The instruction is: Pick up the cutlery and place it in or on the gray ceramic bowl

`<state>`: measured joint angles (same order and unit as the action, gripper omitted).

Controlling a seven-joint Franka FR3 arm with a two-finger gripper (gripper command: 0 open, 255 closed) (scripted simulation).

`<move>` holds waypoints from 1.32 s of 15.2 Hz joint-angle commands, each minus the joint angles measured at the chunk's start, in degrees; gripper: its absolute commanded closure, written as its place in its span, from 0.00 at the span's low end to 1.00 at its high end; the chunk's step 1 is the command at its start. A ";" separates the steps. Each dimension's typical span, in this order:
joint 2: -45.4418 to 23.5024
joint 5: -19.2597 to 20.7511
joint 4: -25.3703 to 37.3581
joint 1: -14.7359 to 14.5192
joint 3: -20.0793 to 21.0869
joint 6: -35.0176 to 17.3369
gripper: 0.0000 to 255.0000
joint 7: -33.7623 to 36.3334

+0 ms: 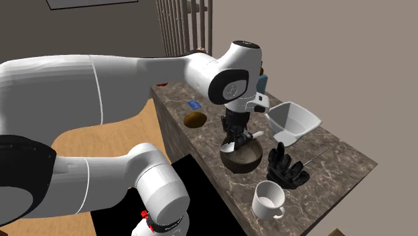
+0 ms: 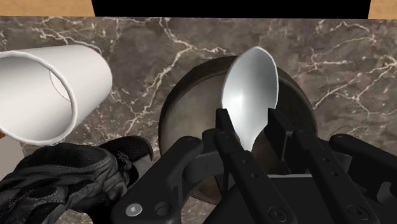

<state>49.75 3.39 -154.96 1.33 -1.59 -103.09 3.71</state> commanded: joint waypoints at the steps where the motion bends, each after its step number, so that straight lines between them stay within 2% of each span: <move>1: -0.01 0.04 -1.55 0.01 -0.02 -1.59 1.00 0.08; 4: -0.39 0.13 -3.67 0.04 -0.09 -4.09 1.00 0.17; 12: -0.40 0.14 -3.73 0.04 -0.09 -4.16 1.00 0.17; 13: -0.40 0.14 -3.73 0.04 -0.09 -4.16 0.00 0.17; 18: -0.40 0.14 -3.73 0.04 -0.09 -4.16 0.00 0.17; 20: -0.07 -0.09 -0.05 -0.09 0.11 -0.14 0.00 0.14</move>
<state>49.71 3.31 -156.62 1.23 -1.47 -104.87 3.97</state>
